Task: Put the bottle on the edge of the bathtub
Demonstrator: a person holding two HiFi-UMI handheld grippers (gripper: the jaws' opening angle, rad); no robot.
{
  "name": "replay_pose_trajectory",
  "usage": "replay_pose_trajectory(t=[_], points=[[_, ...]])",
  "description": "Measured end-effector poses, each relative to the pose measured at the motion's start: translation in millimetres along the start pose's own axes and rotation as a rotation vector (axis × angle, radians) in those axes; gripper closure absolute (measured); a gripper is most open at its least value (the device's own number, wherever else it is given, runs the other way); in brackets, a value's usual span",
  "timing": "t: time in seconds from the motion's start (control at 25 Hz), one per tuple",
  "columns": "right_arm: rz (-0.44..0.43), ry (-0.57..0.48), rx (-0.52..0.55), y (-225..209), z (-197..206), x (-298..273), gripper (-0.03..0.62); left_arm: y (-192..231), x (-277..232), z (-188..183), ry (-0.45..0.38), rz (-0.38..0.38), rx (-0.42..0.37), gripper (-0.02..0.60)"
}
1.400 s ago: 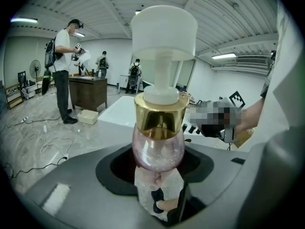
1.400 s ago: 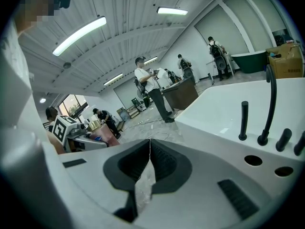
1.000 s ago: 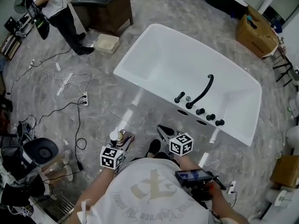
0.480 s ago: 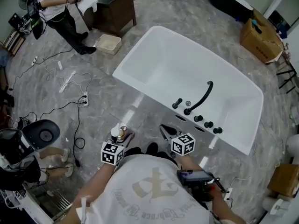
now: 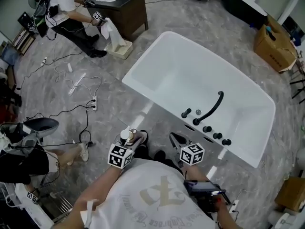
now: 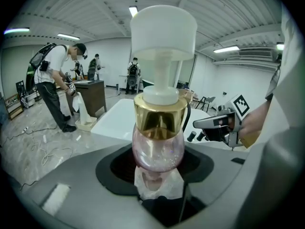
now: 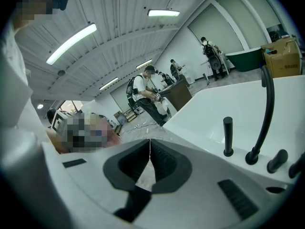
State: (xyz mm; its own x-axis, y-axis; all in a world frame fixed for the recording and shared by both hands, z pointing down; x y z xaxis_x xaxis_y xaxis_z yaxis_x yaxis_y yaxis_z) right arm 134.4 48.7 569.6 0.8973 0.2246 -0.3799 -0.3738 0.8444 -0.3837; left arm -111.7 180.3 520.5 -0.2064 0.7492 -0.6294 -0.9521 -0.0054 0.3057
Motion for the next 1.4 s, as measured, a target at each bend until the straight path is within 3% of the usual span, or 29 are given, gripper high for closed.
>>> replay_pose_trajectory(t=[0.68, 1.4], points=[[0.149, -0.015, -0.044, -46.8, -21.2, 15.7, 0.588, 1.7, -89.7, -61.1, 0.061, 0.141, -0.066, 0.359], [0.296, -0.036, -0.087, -85.7, -69.7, -26.6, 0.588, 59.3, -165.9, -135.4, 0.127, 0.227, -0.130, 0.357]])
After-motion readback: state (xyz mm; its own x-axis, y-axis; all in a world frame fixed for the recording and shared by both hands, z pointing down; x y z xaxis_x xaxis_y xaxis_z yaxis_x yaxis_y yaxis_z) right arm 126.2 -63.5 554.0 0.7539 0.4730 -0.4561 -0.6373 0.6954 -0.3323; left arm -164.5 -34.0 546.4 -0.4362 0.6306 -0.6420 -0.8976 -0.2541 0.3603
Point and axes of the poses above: the fingertips, and each gripper's own axes: x backward along the fingers, y to its left, z out of its underside, the point moved 9 cm from there along x, backward along the fingers, and after that the axes turned 11 degrees about x, right-handed, at the moved point
